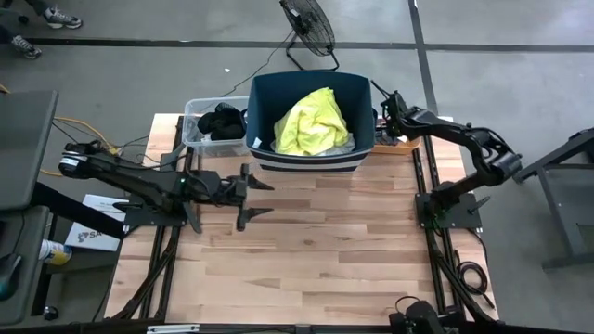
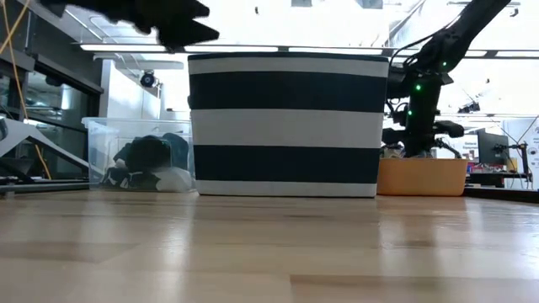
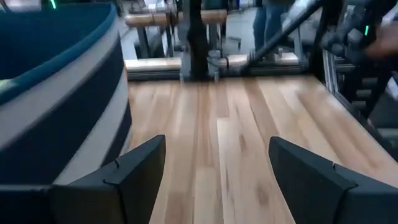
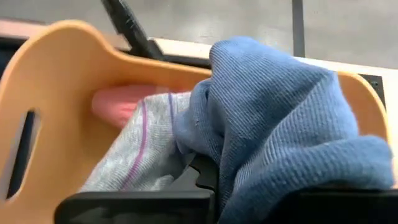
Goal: Pick & Place Cloths
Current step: Put the blue sock into the yellow bin
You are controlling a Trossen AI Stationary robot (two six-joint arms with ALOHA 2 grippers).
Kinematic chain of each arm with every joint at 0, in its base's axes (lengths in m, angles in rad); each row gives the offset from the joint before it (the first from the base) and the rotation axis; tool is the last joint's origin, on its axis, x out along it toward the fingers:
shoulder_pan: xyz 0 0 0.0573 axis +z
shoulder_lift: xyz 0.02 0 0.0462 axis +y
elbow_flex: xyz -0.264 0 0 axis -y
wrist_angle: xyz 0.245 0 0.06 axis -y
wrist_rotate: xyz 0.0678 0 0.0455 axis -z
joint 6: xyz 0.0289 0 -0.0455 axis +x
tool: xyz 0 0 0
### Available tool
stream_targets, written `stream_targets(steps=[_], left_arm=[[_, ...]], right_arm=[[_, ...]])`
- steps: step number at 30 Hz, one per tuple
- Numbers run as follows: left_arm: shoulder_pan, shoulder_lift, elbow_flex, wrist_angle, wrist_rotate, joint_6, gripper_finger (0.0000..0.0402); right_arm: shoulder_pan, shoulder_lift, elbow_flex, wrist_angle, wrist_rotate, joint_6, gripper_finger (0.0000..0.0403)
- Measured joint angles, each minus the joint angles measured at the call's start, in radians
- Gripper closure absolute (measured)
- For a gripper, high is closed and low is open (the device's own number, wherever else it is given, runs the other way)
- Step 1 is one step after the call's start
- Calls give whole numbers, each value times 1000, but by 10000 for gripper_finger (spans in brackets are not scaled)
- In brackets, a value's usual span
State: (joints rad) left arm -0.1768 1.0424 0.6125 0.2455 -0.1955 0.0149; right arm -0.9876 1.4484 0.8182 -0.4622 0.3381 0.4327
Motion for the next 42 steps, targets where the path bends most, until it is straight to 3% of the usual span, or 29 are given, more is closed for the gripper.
stream_targets(steps=[10,15,21,33,42], left_arm=[[0,-136,-175,151,-12,-20,121],[0,-213,-255,201,-23,-20,121],[0,-313,-355,219,-47,-28,121],[0,-391,-433,231,-51,-59,121],[0,-413,-446,232,-51,-76,121]], right_arm=[[-28,83,0,41,-122,36,399],[-22,75,0,40,-125,45,390],[-18,68,0,33,-137,50,338],[-14,43,0,36,-207,50,211],[-14,-27,0,3,-155,53,188]])
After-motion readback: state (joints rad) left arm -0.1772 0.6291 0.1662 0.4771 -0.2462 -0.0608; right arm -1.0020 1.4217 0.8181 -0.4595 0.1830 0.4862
